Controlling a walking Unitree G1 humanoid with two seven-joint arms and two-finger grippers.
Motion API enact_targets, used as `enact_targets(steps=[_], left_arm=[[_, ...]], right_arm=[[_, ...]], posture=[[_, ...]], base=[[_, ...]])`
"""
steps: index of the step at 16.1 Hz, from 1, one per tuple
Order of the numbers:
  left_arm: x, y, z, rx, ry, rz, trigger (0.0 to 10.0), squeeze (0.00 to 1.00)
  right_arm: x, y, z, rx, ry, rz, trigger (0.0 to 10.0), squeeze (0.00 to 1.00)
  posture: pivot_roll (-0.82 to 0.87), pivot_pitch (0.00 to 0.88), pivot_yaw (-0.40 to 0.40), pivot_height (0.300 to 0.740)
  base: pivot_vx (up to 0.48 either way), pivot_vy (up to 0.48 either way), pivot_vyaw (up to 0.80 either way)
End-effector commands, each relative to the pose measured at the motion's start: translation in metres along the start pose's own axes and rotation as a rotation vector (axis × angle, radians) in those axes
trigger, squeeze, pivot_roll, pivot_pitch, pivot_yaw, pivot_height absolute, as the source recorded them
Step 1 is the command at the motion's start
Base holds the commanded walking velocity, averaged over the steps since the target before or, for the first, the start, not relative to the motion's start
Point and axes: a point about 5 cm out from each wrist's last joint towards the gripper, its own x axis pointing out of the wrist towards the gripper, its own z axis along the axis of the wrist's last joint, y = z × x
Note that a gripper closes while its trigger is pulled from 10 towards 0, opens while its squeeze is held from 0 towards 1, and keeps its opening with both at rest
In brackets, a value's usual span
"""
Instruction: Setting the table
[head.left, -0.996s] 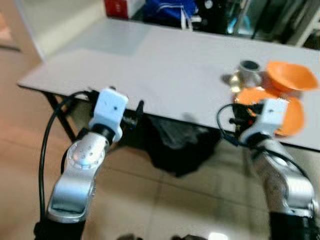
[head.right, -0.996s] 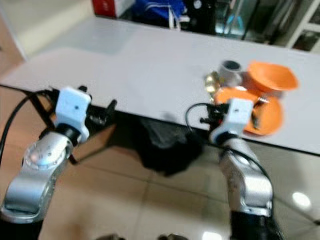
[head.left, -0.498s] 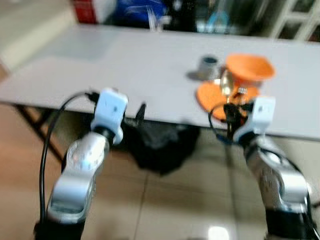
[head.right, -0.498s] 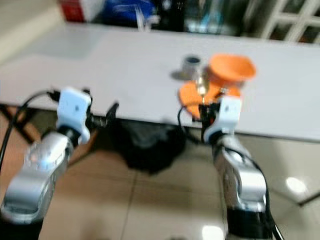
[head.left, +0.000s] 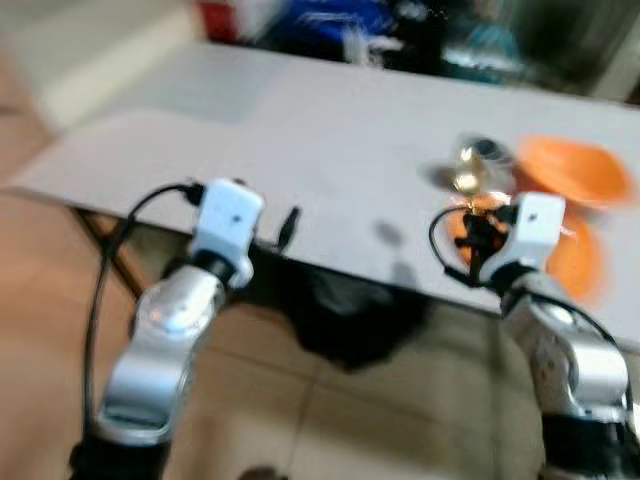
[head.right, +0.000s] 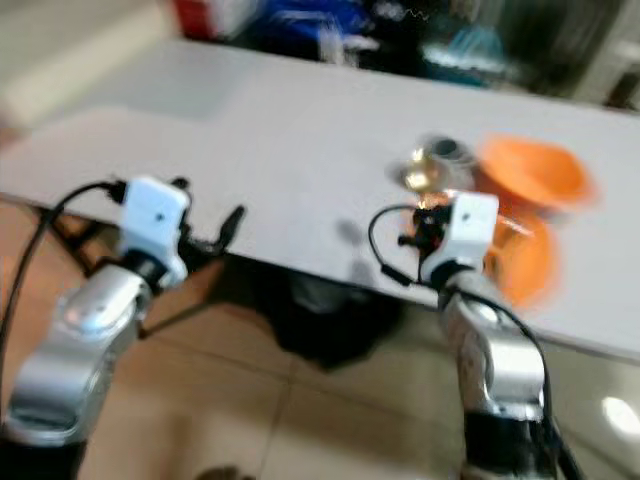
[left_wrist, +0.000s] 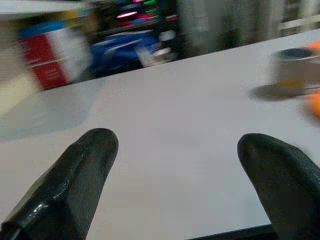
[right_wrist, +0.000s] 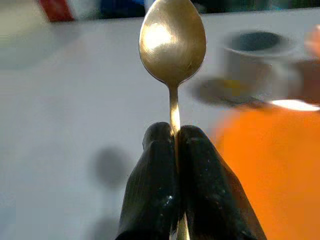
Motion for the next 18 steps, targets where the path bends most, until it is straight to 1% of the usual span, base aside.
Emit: enact_targets(steps=[1,2,6,9,11,14,15,18], left_arm=[[0.004,-0.008,0.006,-0.009,-0.028,-0.037,10.0,0.00],[0.004,-0.009,0.006,-0.009,-0.029,-0.042,10.0,0.00],[0.002,-0.017,0.005,0.000,-0.029,-0.102,10.0,0.00],[-0.001,-0.025,0.003,0.011,-0.031,-0.160,10.0,0.00],[-0.007,-0.036,0.008,-0.020,-0.082,-0.273,10.0,0.00],[-0.014,-0.047,0.009,-0.024,-0.089,-0.383,10.0,0.00],[-0.017,-0.051,0.007,-0.019,-0.083,-0.415,10.0,0.00],[-0.020,-0.058,0.004,-0.042,-0.076,-0.457,10.0,0.00]], right_arm=[[-0.005,-0.009,-0.004,-0.005,0.022,-0.023,10.0,0.00],[-0.006,-0.011,-0.004,-0.013,0.021,-0.028,10.0,0.00],[-0.013,-0.021,-0.006,-0.032,0.036,-0.064,10.0,0.00],[-0.019,-0.031,-0.005,-0.056,0.049,-0.098,10.0,0.00],[-0.025,-0.046,-0.001,-0.086,0.064,-0.152,10.0,0.00],[-0.035,-0.052,0.000,-0.113,0.090,-0.153,10.0,0.00],[-0.044,-0.055,-0.003,-0.120,0.116,-0.155,10.0,0.00],[-0.051,-0.062,-0.011,-0.108,0.155,-0.180,10.0,0.00]], posture=[[-0.02,0.030,-0.001,0.740],[-0.02,0.031,-0.001,0.740],[-0.02,0.041,0.002,0.740],[-0.03,0.055,0.006,0.740],[-0.04,0.062,0.006,0.740],[-0.05,0.071,0.002,0.740],[-0.06,0.077,0.000,0.740],[-0.08,0.081,0.003,0.740]], base=[[0.409,0.000,-0.80],[0.409,0.000,-0.77],[0.370,0.000,0.00],[0.000,0.000,0.00],[0.000,0.000,0.00],[0.000,0.000,0.00],[0.000,0.000,0.00],[0.000,0.000,0.00]])
